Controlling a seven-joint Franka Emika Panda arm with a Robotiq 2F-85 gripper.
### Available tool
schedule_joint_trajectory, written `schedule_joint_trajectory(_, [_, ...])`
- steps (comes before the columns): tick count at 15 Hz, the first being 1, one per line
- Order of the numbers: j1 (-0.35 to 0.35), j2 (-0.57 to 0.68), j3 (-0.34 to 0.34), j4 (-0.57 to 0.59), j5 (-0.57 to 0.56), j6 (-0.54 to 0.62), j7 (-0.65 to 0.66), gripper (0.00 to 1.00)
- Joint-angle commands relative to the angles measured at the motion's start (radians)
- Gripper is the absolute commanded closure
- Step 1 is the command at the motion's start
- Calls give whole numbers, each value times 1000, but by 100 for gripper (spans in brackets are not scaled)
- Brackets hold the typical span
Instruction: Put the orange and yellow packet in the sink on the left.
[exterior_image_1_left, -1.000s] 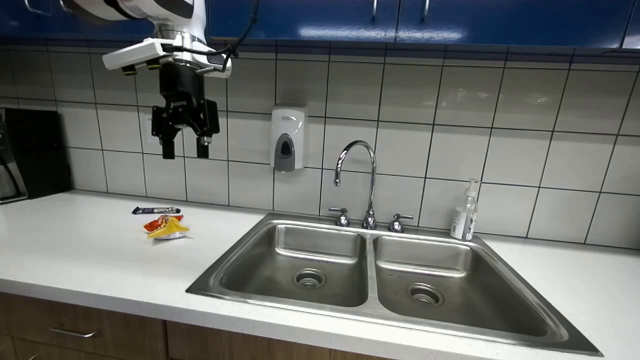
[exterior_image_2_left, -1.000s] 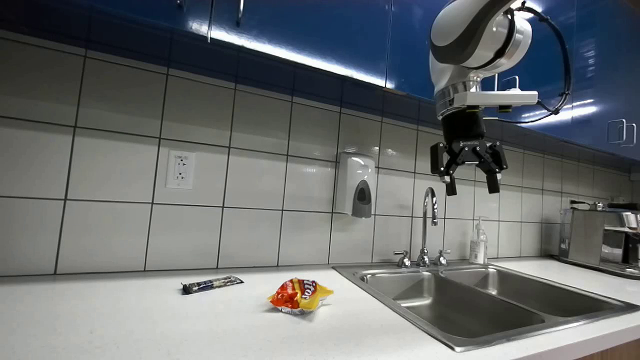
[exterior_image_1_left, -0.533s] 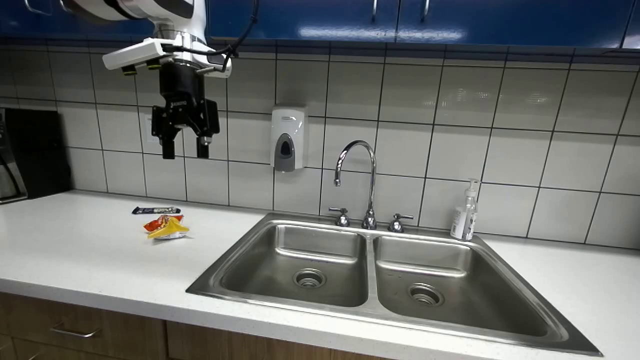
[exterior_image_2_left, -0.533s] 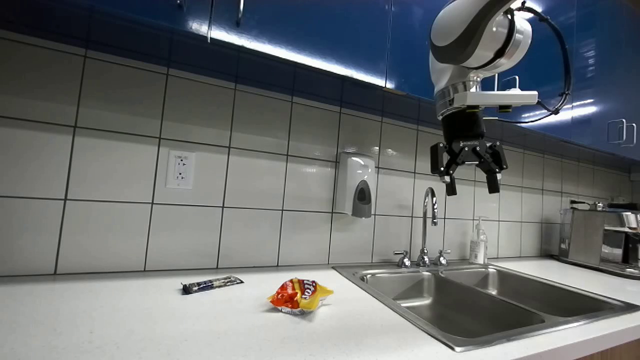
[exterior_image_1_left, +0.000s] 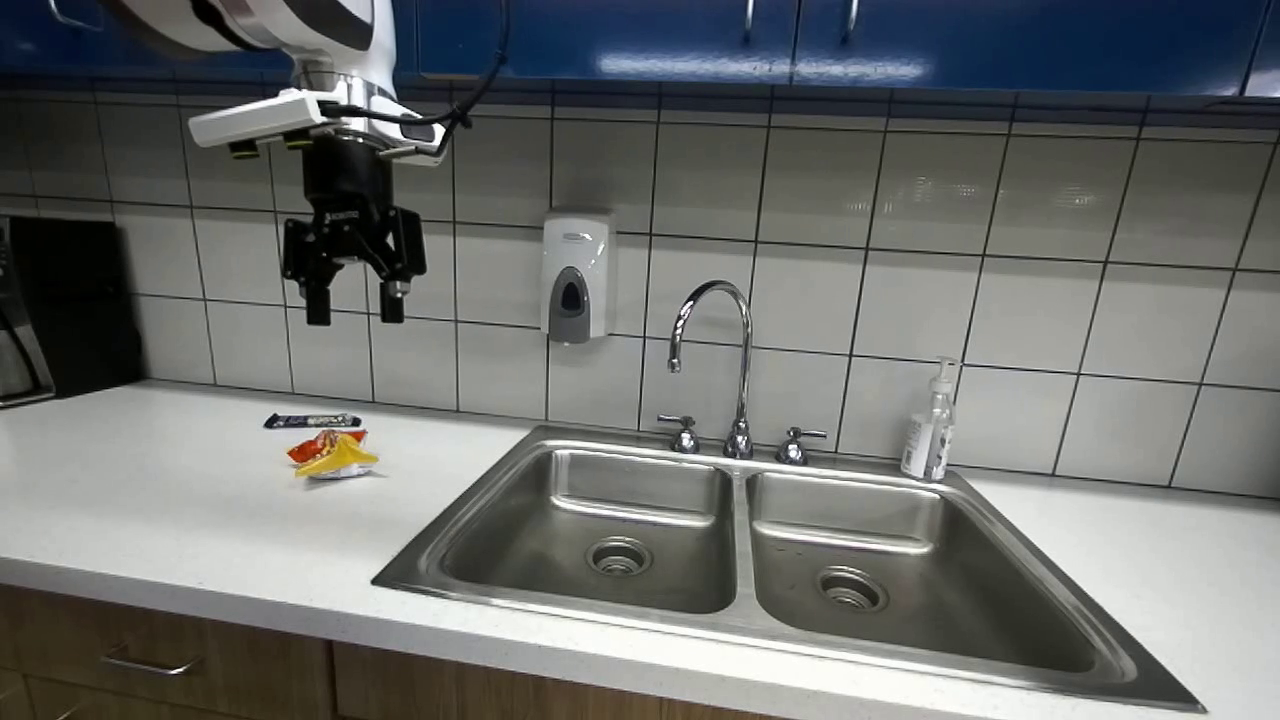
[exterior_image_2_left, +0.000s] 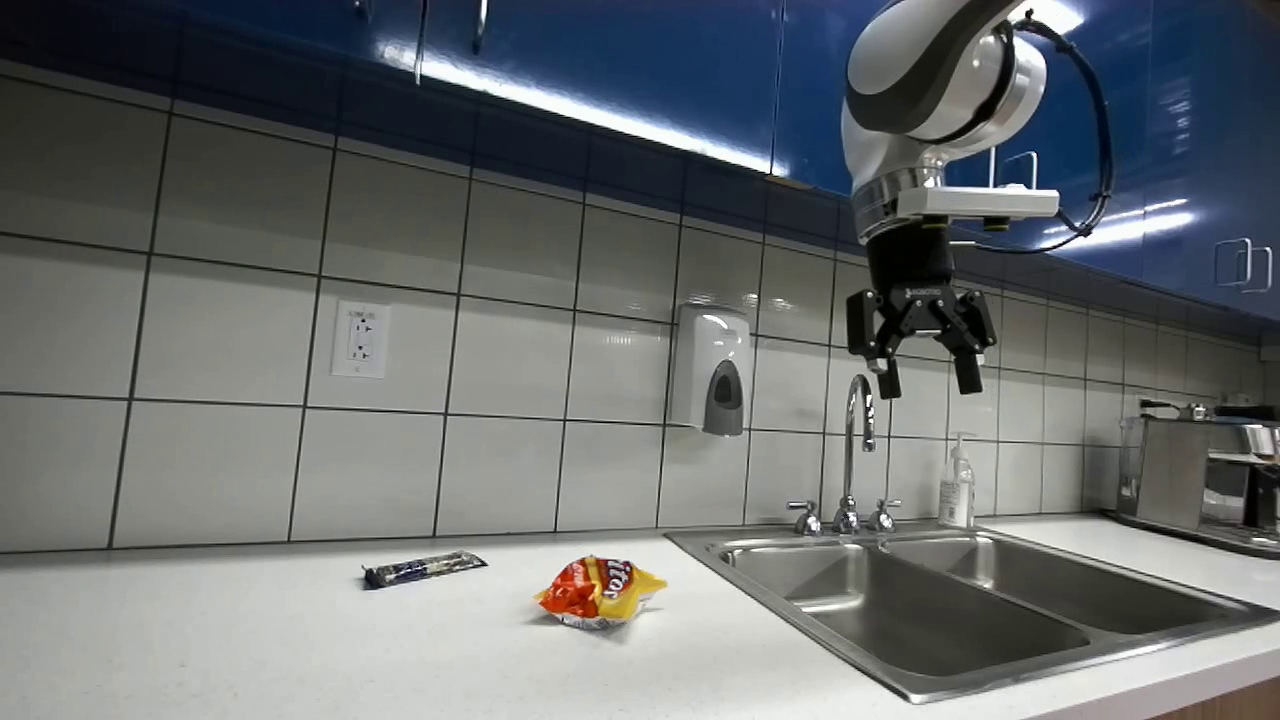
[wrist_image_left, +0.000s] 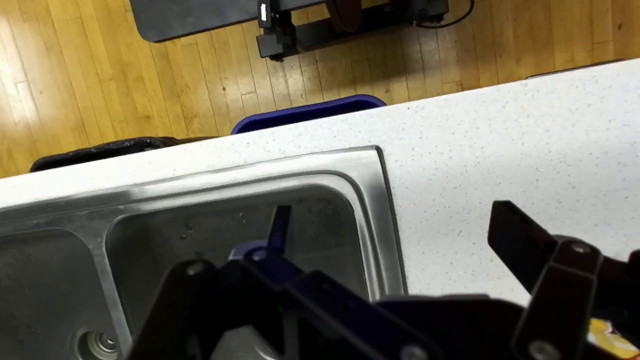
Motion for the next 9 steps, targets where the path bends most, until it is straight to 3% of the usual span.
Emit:
schedule_joint_trajectory(1, [43, 19, 25, 7, -12, 18, -54, 0])
schedule_joint_trajectory(9, [124, 71, 62, 5, -16, 97, -154, 0])
